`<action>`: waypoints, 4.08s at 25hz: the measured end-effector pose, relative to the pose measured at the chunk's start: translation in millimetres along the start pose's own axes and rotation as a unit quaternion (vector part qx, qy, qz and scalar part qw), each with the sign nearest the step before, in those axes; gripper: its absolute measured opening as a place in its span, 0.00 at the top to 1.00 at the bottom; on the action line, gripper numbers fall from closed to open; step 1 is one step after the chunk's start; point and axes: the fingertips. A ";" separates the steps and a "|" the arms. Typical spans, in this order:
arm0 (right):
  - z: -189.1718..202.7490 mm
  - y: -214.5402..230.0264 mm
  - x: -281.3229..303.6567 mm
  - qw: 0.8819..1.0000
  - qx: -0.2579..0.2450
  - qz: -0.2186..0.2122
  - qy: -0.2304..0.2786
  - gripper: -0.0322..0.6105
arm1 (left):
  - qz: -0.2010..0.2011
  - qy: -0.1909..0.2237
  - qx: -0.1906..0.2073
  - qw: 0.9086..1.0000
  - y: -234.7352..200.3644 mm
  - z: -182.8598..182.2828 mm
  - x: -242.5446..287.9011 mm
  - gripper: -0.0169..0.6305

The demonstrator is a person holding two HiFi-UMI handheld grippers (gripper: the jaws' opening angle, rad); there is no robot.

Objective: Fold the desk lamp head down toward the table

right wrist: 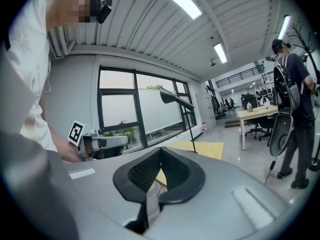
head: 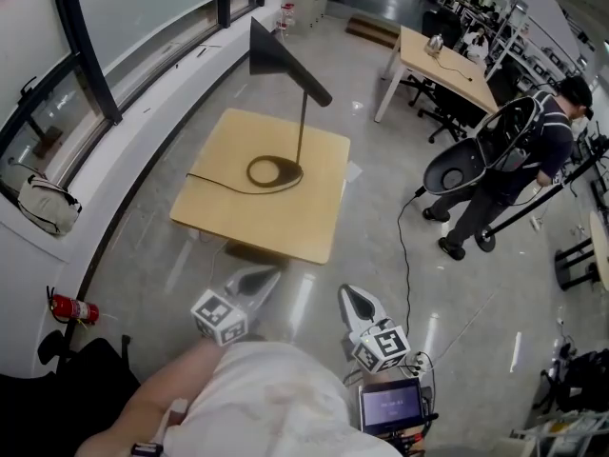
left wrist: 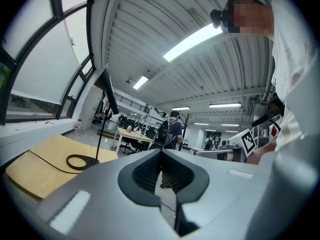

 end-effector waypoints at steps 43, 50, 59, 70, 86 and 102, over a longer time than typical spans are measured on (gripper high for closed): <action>-5.1 30.9 193.4 0.994 0.018 -0.102 -0.036 0.93 | -0.075 -0.006 0.039 0.996 -142.9 -50.4 41.2 0.97; -17.2 52.7 226.5 0.993 0.021 -0.109 -0.027 0.93 | -0.075 -0.011 0.042 0.996 -165.8 -62.7 64.7 0.97; -24.2 63.1 268.8 0.990 0.022 -0.135 -0.029 0.93 | -0.098 -0.012 0.048 0.994 -197.5 -75.4 76.4 0.97; -29.1 95.4 291.3 0.988 0.026 -0.146 -0.033 0.93 | -0.104 -0.015 0.059 0.993 -215.3 -77.3 109.5 0.97; -44.6 129.5 321.0 0.983 0.025 -0.179 -0.025 0.93 | -0.158 -0.016 0.062 0.985 -240.4 -85.2 144.3 0.97; -109.1 160.9 352.5 0.976 -0.109 -0.186 0.016 0.92 | -0.171 0.003 0.084 0.982 -234.3 -142.5 178.5 0.97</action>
Point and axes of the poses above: the fingertips, and each gripper's own axes: x forward along the fingers, y to its right, z out of its underside, and after that the axes turned 2 degrees about y, right-handed
